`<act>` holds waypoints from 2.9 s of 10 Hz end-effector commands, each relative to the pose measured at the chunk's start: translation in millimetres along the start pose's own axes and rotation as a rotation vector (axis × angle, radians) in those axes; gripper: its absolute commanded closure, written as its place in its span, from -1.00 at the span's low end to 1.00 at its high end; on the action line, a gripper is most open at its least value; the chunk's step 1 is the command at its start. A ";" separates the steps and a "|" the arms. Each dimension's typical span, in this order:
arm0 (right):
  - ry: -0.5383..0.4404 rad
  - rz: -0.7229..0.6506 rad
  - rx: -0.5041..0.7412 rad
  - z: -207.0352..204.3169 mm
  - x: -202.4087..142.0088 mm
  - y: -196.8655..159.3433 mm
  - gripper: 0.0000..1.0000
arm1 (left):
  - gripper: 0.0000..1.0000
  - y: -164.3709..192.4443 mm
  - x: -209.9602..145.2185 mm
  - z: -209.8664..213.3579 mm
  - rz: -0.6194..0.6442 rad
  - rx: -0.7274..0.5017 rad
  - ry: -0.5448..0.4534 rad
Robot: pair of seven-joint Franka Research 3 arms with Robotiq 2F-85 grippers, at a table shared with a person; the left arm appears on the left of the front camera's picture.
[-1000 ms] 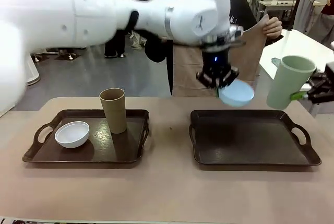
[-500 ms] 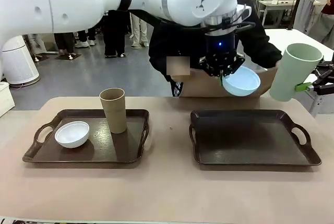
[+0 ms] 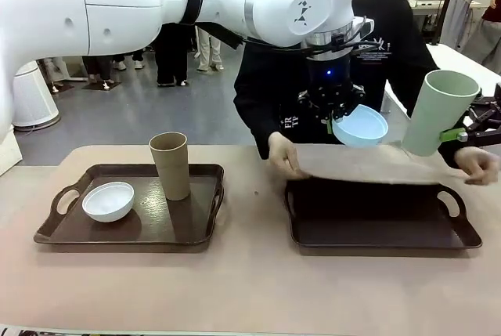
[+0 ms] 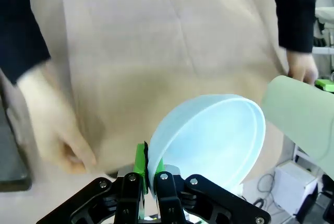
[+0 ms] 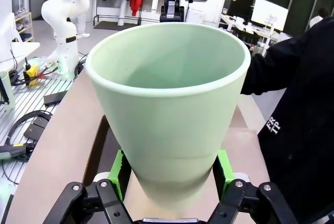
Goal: Set up a tray with a mat and arrange the tableware.
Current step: Place the Picnic Bowl and Reusable plastic cup back onto the Handle tray in front of the human's position.
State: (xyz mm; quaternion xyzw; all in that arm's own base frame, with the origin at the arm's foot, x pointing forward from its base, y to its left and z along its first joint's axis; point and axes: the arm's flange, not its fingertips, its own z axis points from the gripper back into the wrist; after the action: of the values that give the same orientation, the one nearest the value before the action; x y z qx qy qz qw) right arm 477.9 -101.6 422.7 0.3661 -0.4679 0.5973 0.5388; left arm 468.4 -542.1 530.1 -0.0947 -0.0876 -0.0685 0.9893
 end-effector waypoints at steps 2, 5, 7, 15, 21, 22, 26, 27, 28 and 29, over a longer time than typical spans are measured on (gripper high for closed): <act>-0.001 0.006 0.000 1.1 3.2 -1.6 1.00 | 1.00 0.1 1.9 6.1 -0.013 -0.019 0.009; -0.001 0.006 0.000 1.1 3.2 -1.6 1.00 | 1.00 0.1 1.9 6.1 -0.013 -0.019 0.009; -0.001 0.006 0.000 1.1 3.2 -1.6 1.00 | 1.00 0.1 1.9 6.1 -0.013 -0.019 0.009; -0.001 0.006 0.000 1.1 3.2 -1.6 1.00 | 1.00 0.1 1.9 6.1 -0.013 -0.019 0.009; -0.001 0.006 0.000 1.1 3.2 -1.6 1.00 | 1.00 0.1 1.9 6.1 -0.013 -0.019 0.009; -0.001 0.006 0.000 1.1 3.2 -1.6 1.00 | 1.00 0.1 1.9 6.1 -0.013 -0.019 0.009; -0.001 0.006 0.000 1.1 3.2 -1.6 1.00 | 1.00 0.1 1.9 6.1 -0.013 -0.019 0.009; -0.001 0.006 0.000 1.1 3.2 -1.6 1.00 | 1.00 0.1 1.9 6.1 -0.013 -0.019 0.009; 0.000 0.000 0.000 0.2 0.1 -0.1 -0.59 | 0.90 -0.4 0.0 0.8 0.000 -0.001 -0.001; -0.004 -0.069 0.000 2.1 -23.4 -11.2 -0.59 | 0.90 1.9 7.6 -16.8 0.010 -0.011 0.049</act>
State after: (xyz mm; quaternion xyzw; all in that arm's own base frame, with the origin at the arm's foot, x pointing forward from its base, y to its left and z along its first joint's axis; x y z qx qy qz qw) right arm 479.4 -103.7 416.2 0.3707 -0.4647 0.5917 0.5444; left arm 469.9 -542.6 524.3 -0.0935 -0.0822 -0.0674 0.9899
